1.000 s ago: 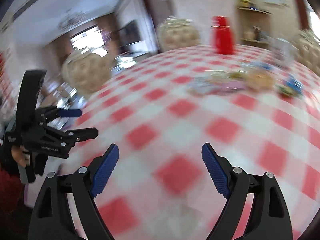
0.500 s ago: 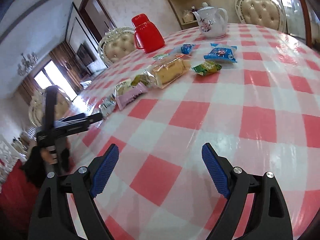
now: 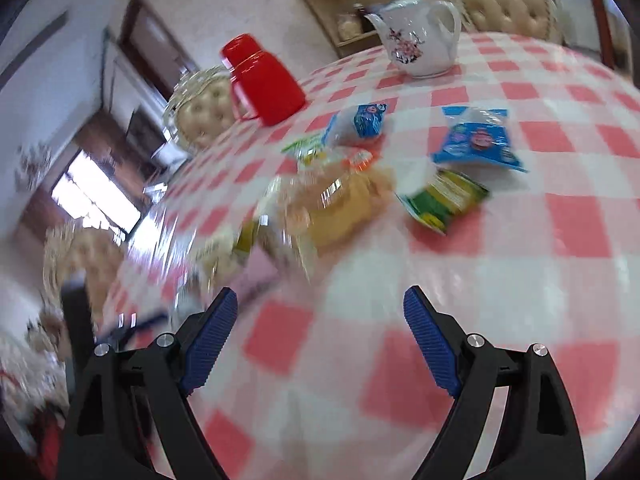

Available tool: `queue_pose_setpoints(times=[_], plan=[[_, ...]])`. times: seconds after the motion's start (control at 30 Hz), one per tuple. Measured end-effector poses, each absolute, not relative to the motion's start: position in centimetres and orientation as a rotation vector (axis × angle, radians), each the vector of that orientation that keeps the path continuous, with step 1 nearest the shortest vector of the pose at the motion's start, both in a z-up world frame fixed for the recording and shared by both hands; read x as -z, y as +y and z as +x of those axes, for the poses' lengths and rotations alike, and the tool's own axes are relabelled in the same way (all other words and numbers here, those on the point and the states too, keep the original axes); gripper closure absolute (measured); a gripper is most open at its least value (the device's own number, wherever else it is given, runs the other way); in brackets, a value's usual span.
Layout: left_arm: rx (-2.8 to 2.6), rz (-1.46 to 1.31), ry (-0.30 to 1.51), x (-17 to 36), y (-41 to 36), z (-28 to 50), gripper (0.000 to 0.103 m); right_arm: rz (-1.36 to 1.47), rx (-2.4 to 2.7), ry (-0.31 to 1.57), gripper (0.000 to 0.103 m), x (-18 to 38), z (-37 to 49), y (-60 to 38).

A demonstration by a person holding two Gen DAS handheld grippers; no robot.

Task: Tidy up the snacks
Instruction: 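Move both open tools back over the remaining snacks, then grasp the striped bread loaf with the right tool while the left tool grasps a white-orange snack pack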

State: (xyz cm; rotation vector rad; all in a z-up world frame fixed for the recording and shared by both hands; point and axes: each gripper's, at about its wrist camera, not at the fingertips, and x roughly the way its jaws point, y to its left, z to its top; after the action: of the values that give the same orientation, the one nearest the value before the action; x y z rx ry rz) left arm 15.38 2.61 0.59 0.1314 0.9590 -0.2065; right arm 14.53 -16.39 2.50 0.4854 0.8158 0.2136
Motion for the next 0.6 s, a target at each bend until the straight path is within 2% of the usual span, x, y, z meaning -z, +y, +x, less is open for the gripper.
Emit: queue_pose_setpoints(times=[0.37,0.47,0.53,0.57,0.6], plan=[[0.139,0.104,0.963,-0.5,3.4,15.6,0.005,0.638,0.063,0.842,0.015,-0.4,23.5,-15.3],[0.141,0.099,0.962,-0.5,3.4,15.5,0.005,0.403,0.111,0.876,0.014,-0.2,24.9,-12.4],[0.143,0.098,0.962,-0.5,3.5,15.5,0.005,0.311,0.083,0.904,0.021,-0.2,24.9,-11.6],[0.144,0.096,0.962,-0.6,3.5,15.5,0.005,0.282,0.056,0.903,0.034,-0.2,24.5,-11.6],[0.146,0.093,0.962,-0.6,3.6,15.5,0.005,0.245,0.015,0.899,0.040,-0.3,23.9,-11.7]])
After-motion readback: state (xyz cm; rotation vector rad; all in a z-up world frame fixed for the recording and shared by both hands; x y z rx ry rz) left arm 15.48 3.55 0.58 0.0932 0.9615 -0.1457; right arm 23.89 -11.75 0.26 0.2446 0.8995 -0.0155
